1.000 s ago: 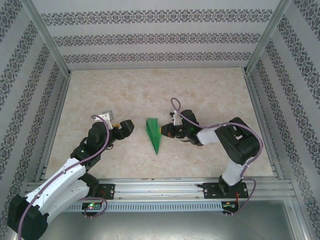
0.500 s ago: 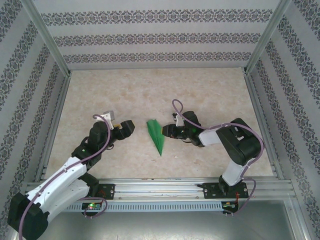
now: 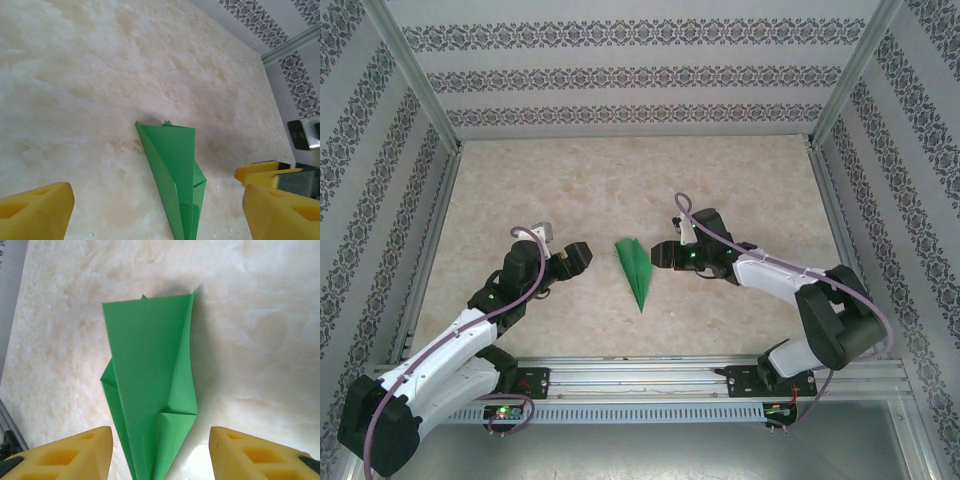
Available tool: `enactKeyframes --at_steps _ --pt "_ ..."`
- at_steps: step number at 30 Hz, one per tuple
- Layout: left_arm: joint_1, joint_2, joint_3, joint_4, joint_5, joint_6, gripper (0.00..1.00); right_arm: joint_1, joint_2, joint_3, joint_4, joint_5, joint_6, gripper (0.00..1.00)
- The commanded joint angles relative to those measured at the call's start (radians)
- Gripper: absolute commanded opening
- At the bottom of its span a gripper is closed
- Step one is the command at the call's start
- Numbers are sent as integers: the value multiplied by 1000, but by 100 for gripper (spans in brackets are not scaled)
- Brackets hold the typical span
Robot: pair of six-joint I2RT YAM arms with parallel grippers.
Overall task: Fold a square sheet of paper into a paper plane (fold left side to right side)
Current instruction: Place the paper plane at the center of the table, then pick up the paper plane at the center of the table.
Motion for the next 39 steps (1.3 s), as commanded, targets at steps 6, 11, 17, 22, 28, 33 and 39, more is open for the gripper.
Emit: enactKeyframes --at_steps 6,11,17,22,28,33,39 --pt "39 -19 -20 58 12 4 88 73 18 185 -418 20 -76 57" --pt "49 -33 -30 54 25 0 88 122 118 248 -432 63 -55 58" --pt "57 -60 -50 50 26 -8 88 160 205 304 -435 76 -51 59" --pt "62 -65 -57 54 37 -10 88 175 249 335 -437 82 -50 59" --pt "67 -65 -58 51 40 -7 88 187 290 357 -438 90 -50 58" --pt "71 -65 -58 49 45 -7 88 196 321 374 -441 92 -49 55" --pt "76 -66 -62 49 51 -6 88 206 348 391 -444 93 -46 48"
